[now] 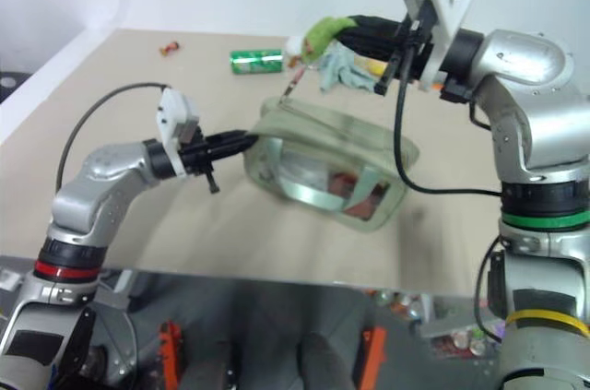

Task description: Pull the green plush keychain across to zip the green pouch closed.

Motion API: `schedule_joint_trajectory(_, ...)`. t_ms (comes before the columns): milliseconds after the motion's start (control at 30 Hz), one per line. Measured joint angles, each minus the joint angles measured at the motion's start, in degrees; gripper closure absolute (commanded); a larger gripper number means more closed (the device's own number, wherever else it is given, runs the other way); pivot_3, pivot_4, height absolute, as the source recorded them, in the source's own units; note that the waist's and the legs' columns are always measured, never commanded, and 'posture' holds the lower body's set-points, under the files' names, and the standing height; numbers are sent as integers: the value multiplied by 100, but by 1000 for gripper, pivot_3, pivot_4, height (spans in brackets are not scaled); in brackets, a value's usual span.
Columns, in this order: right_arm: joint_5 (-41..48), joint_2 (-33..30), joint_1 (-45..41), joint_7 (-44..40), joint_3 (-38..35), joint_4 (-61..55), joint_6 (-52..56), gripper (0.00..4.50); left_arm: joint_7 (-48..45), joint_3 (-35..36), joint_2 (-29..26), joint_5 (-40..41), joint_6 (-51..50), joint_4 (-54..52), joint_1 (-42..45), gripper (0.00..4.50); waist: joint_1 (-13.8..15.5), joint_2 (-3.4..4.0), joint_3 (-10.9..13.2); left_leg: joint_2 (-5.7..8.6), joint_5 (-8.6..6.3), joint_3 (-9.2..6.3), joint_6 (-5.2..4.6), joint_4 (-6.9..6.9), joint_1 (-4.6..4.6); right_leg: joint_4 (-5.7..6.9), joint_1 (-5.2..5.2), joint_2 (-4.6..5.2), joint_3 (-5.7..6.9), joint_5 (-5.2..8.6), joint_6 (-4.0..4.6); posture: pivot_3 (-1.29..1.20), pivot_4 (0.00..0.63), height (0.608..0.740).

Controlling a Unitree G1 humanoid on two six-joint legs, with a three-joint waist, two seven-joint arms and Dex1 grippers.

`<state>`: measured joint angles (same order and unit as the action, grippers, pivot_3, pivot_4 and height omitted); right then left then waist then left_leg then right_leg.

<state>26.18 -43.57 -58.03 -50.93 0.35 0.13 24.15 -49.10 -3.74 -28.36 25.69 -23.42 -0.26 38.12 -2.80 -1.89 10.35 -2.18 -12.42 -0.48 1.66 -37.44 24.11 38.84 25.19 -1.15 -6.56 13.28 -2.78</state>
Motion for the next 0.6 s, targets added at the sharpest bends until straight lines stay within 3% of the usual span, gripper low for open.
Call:
schedule_joint_trajectory(133,-136,224,31,187,83,-39,17,4487,159,-41,99,-100,-10,208,82,4500,6,2,1,13,0,-1,0,-3,9,0,1,14,2,-6,9,0,150,740)
schedule_joint_trajectory(367,-336,5,731,264,-140,-99,-217,4487,296,-33,129,-108,-99,298,111,4500,8,1,1,29,1,-6,-2,-7,8,0,-5,27,5,-4,6,0,150,740)
schedule_joint_trajectory(600,-494,-509,1053,639,-1107,27,-483,4487,319,82,-19,-200,-160,386,118,4500,-8,10,-3,28,2,-5,-4,-5,-14,3,-18,24,4,-3,4,0,150,740)
